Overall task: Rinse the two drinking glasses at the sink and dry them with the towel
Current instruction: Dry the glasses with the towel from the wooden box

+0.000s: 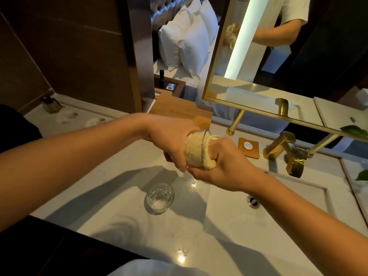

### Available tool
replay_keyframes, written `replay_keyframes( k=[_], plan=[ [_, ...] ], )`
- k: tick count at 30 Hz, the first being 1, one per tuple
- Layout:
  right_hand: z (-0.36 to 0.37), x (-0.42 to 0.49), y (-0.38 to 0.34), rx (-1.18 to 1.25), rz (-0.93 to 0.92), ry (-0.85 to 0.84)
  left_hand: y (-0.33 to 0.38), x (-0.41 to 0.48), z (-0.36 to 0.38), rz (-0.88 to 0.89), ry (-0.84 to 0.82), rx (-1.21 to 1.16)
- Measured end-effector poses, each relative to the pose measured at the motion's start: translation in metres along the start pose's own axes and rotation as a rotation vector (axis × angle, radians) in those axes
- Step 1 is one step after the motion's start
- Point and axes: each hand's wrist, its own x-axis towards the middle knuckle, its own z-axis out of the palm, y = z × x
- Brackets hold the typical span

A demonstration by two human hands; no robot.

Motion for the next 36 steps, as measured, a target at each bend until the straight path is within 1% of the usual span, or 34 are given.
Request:
replay_keyframes(
  k=[1, 2, 3, 4, 5, 6, 7, 8, 9, 10, 11, 12, 13, 14, 15, 16, 17, 18, 19, 20, 21, 22, 23, 25, 26, 27, 28, 29, 31, 32, 33, 34, 35, 36],
  plan=[
    [-0.002, -0.001, -0.003, 0.037, 0.066, -0.018, -0.001, 0.002, 0.006, 0.0, 0.036, 0.042],
    [-0.003, -0.002, -0.005, 0.197, 0.206, -0.002, -0.004, 0.005, 0.017, -0.027, 0.142, 0.178],
    [-0.004, -0.002, -0.007, 0.464, 0.383, 0.025, -0.007, 0.008, 0.03, -0.048, 0.315, 0.4],
    [-0.002, -0.002, -0.01, 0.802, 0.553, 0.054, -0.011, 0.012, 0.043, -0.014, 0.515, 0.616],
    [0.002, -0.001, -0.014, 1.054, 0.645, 0.119, -0.017, 0.015, 0.054, 0.053, 0.683, 0.744],
    [0.006, 0.001, -0.014, 1.187, 0.675, 0.185, -0.019, 0.016, 0.062, 0.098, 0.793, 0.773],
    [0.01, 0.001, -0.013, 1.214, 0.683, 0.215, -0.02, 0.018, 0.064, 0.113, 0.825, 0.747],
    [0.013, -0.002, -0.011, 1.18, 0.659, 0.218, -0.019, 0.017, 0.061, 0.108, 0.769, 0.713],
    [0.012, -0.007, -0.009, 1.075, 0.621, 0.201, -0.015, 0.016, 0.051, 0.094, 0.639, 0.634],
    [0.011, -0.01, -0.006, 0.845, 0.526, 0.173, -0.011, 0.013, 0.037, 0.058, 0.446, 0.499],
    [0.008, -0.013, -0.005, 0.55, 0.389, 0.124, -0.005, 0.009, 0.021, 0.022, 0.227, 0.314],
    [0.005, -0.014, -0.004, 0.293, 0.248, 0.047, -0.001, 0.005, 0.009, 0.005, 0.049, 0.147],
    [0.003, -0.013, -0.002, 0.142, 0.158, -0.023, 0.001, 0.004, 0.003, 0.014, -0.048, 0.037],
    [0.001, -0.011, -0.001, 0.086, 0.154, -0.058, 0.001, 0.003, 0.006, 0.025, -0.058, 0.001],
    [-0.001, -0.011, -0.003, 0.128, 0.216, -0.047, 0.0, 0.004, 0.015, 0.01, 0.023, 0.06],
    [-0.004, -0.01, -0.005, 0.301, 0.307, -0.001, -0.004, 0.008, 0.029, 0.0, 0.204, 0.24],
    [-0.006, -0.009, -0.008, 0.571, 0.429, 0.048, -0.01, 0.014, 0.044, 0.026, 0.45, 0.482],
    [-0.004, -0.009, -0.01, 0.843, 0.541, 0.09, -0.018, 0.019, 0.058, 0.099, 0.667, 0.646],
    [-0.001, -0.007, -0.011, 1.037, 0.611, 0.146, -0.023, 0.021, 0.068, 0.178, 0.812, 0.692],
    [0.002, -0.006, -0.009, 1.122, 0.645, 0.189, -0.027, 0.024, 0.072, 0.223, 0.86, 0.648],
    [0.005, -0.006, -0.01, 1.114, 0.648, 0.206, -0.029, 0.025, 0.072, 0.241, 0.832, 0.593],
    [0.008, -0.008, -0.008, 1.044, 0.623, 0.223, -0.028, 0.024, 0.066, 0.236, 0.745, 0.52],
    [0.008, -0.01, -0.006, 0.898, 0.579, 0.216, -0.025, 0.023, 0.056, 0.196, 0.607, 0.437],
    [0.0, -0.015, -0.007, 0.521, 0.445, 0.089, -0.015, 0.016, 0.028, 0.066, 0.248, 0.203],
    [-0.003, -0.016, -0.007, 0.416, 0.397, 0.024, -0.012, 0.014, 0.017, 0.009, 0.101, 0.075],
    [-0.006, -0.015, -0.005, 0.423, 0.38, 0.001, -0.011, 0.014, 0.013, -0.019, 0.025, -0.01],
    [-0.007, -0.014, -0.005, 0.501, 0.388, 0.036, -0.009, 0.014, 0.016, -0.018, 0.067, -0.017],
    [-0.006, -0.013, -0.005, 0.6, 0.411, 0.108, -0.009, 0.016, 0.026, 0.004, 0.23, 0.093],
    [-0.001, -0.009, 0.001, 0.798, 0.472, 0.29, -0.016, 0.025, 0.057, 0.058, 0.7, 0.44],
    [0.003, -0.006, 0.0, 0.857, 0.508, 0.356, -0.015, 0.025, 0.072, 0.083, 0.846, 0.519],
    [0.006, -0.006, 0.0, 0.89, 0.534, 0.395, -0.013, 0.025, 0.082, 0.105, 0.916, 0.532],
    [0.009, -0.006, -0.001, 0.901, 0.542, 0.414, -0.009, 0.022, 0.082, 0.117, 0.888, 0.523],
    [0.011, -0.008, -0.002, 0.871, 0.537, 0.42, -0.007, 0.019, 0.073, 0.114, 0.769, 0.48],
    [0.012, -0.011, -0.003, 0.792, 0.52, 0.412, -0.003, 0.016, 0.059, 0.084, 0.578, 0.374]
  ],
)
